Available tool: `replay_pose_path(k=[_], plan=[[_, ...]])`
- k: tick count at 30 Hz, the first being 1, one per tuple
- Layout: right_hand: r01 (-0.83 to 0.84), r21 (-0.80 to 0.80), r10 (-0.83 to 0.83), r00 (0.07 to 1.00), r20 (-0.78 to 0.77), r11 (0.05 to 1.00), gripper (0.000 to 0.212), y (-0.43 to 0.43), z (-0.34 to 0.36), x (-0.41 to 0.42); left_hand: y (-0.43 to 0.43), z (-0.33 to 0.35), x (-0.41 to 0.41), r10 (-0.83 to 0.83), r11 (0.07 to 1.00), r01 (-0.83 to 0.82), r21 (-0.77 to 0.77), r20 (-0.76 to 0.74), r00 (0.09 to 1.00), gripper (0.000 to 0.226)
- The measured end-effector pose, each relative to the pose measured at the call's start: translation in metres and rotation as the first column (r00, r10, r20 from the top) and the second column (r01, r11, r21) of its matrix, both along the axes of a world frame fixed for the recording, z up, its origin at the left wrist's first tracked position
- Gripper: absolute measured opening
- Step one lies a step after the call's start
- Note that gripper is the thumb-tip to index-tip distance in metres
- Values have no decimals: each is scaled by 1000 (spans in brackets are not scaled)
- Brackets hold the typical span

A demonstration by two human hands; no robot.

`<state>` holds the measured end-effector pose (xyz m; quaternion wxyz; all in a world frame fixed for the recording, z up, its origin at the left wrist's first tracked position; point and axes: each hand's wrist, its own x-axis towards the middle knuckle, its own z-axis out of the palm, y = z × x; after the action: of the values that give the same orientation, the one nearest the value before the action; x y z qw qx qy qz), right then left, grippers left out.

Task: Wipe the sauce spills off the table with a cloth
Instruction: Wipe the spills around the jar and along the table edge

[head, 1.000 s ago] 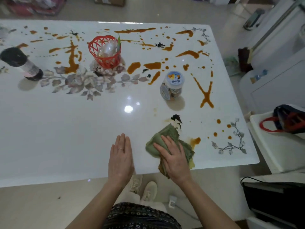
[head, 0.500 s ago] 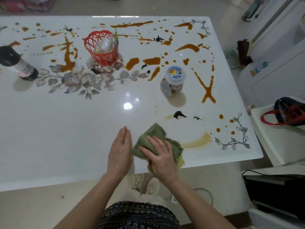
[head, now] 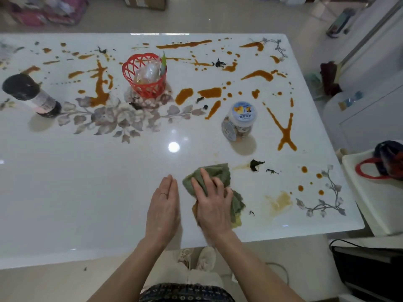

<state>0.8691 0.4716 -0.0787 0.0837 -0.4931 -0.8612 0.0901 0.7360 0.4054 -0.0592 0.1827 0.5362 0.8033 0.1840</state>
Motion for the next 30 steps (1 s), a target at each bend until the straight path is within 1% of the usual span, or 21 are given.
replay_pose_path(k=[1, 2, 3, 4, 5, 6, 8, 10, 11, 13, 14, 15, 16, 18, 20, 21, 22, 24, 26, 29, 30], plan=[[-18, -9, 18, 1000, 19, 1000, 59, 7, 1, -14, 3, 3, -2, -1, 1000, 0, 16, 18, 1000, 61], [-33, -23, 34, 998, 57, 999, 58, 17, 5, -31, 8, 6, -5, -11, 1000, 11, 7, -4, 1000, 61], [-33, -24, 35, 997, 62, 999, 58, 34, 6, -44, 14, 6, -10, -28, 1000, 29, 8, -36, 999, 61], [-17, -94, 25, 996, 88, 995, 60, 55, 10, -53, 20, 6, -14, -19, 1000, 20, 24, -41, 999, 59], [23, -143, -5, 992, 126, 989, 61, 74, 12, -58, 25, 6, -19, -21, 1000, 21, 3, -37, 999, 58], [61, -178, -32, 986, 163, 982, 61, 85, 13, -61, 29, 5, -22, -38, 999, 37, -6, -81, 996, 60], [132, -155, -103, 978, 183, 979, 59, 85, 11, -65, 37, 4, -28, -91, 996, 85, -40, -166, 982, 65], [197, -133, -179, 974, 139, 971, 58, 67, 11, -57, 43, 2, -31, -98, 994, 87, -71, -169, 981, 66], [205, -118, -190, 973, 128, 972, 57, 59, 9, -50, 46, 3, -33, -100, 993, 89, -75, -170, 980, 66], [193, -97, -178, 972, 151, 976, 56, 49, 3, -36, 46, 2, -33, -93, 993, 80, -85, -158, 983, 64], [205, -76, -193, 970, 149, 976, 55, 55, 2, -33, 46, 1, -34, -103, 992, 90, -93, -155, 982, 64], [252, -53, -242, 960, 144, 966, 54, 63, 2, -34, 45, 0, -35, -118, 989, 102, -104, -159, 980, 65], [301, -61, -290, 945, 149, 952, 54, 72, 5, -36, 43, -1, -36, -124, 989, 109, -97, -161, 979, 65], [376, -129, -347, 916, 200, 918, 57, 77, 8, -45, 42, -1, -37, -128, 988, 114, -101, -155, 980, 66], [388, -163, -353, 913, 204, 907, 59, 65, 14, -49, 41, 0, -37, -132, 986, 114, -119, -154, 979, 66], [376, -156, -346, 919, 187, 913, 60, 59, 18, -47, 41, 0, -38, -129, 987, 112, -116, -153, 980, 67], [355, -177, -319, 926, 202, 918, 60, 53, 17, -40, 40, 0, -38, -121, 989, 107, -103, -141, 983, 67], [379, -143, -344, 912, 222, 914, 59, 62, 14, -22, 40, 2, -39, -130, 990, 122, -68, -116, 985, 67], [470, -103, -440, 869, 224, 876, 58, 86, 14, -4, 40, 1, -39, -142, 989, 139, -45, -72, 987, 62], [574, -150, -525, 807, 271, 805, 60, 101, 18, 2, 44, 4, -41, -53, 998, 54, -45, 37, 998, 50], [581, -154, -534, 804, 262, 799, 63, 92, 22, -4, 45, 6, -40, -53, 997, 55, -52, 36, 998, 50]])
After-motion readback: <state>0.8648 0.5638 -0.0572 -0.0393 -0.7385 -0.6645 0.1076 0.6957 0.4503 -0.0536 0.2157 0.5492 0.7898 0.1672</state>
